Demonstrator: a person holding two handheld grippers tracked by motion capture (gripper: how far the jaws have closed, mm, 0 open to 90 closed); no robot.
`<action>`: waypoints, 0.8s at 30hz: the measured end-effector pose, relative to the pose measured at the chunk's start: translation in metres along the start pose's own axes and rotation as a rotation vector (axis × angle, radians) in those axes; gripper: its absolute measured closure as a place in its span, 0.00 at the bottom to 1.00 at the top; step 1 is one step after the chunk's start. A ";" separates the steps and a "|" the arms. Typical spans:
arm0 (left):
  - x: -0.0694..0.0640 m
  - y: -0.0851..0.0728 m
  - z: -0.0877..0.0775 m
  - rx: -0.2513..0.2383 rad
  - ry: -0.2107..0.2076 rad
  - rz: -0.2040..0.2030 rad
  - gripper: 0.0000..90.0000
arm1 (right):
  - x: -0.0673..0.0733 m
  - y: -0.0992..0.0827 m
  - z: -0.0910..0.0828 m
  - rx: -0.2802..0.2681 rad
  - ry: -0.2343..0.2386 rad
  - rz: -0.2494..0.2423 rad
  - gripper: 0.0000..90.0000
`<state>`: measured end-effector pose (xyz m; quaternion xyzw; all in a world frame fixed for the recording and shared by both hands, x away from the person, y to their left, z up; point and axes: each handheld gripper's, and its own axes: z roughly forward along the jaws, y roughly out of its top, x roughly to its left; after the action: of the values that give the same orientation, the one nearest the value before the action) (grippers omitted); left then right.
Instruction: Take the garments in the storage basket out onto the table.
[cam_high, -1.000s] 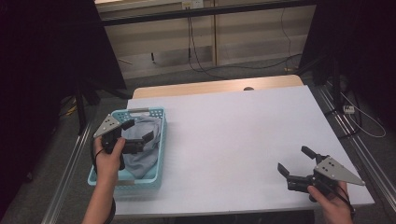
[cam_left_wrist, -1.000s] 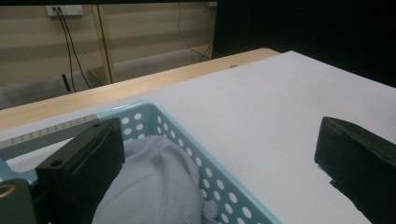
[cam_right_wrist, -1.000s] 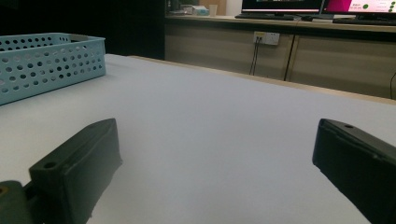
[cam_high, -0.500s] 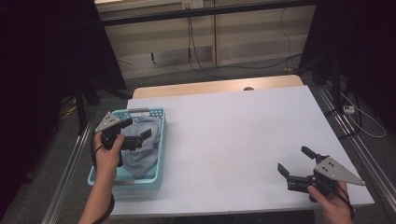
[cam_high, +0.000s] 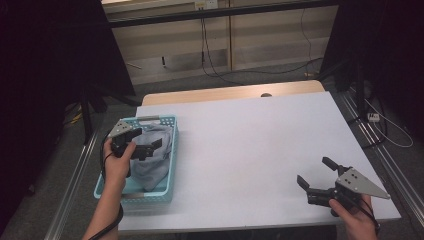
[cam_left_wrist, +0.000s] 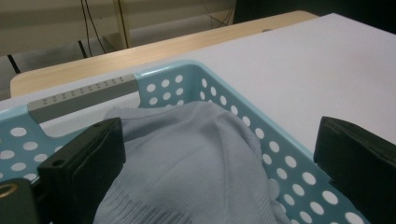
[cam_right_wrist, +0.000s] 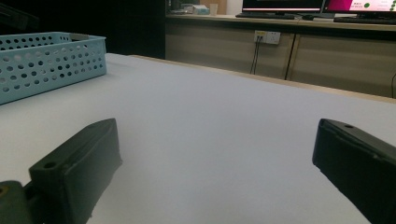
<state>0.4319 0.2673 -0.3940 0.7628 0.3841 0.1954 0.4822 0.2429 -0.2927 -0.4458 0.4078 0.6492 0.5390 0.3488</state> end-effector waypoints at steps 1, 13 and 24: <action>0.001 -0.001 0.002 0.011 0.000 0.001 0.03 | 0.000 0.000 0.000 0.000 0.001 0.000 0.00; 0.007 -0.013 0.020 0.084 0.017 -0.038 0.03 | 0.000 0.000 0.000 0.001 0.002 0.002 0.00; 0.011 -0.022 0.031 0.187 0.023 -0.022 0.04 | 0.000 0.000 0.000 0.001 0.004 0.001 0.00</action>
<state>0.4509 0.2632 -0.4289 0.7979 0.4145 0.1620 0.4065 0.2426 -0.2925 -0.4461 0.4074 0.6499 0.5397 0.3469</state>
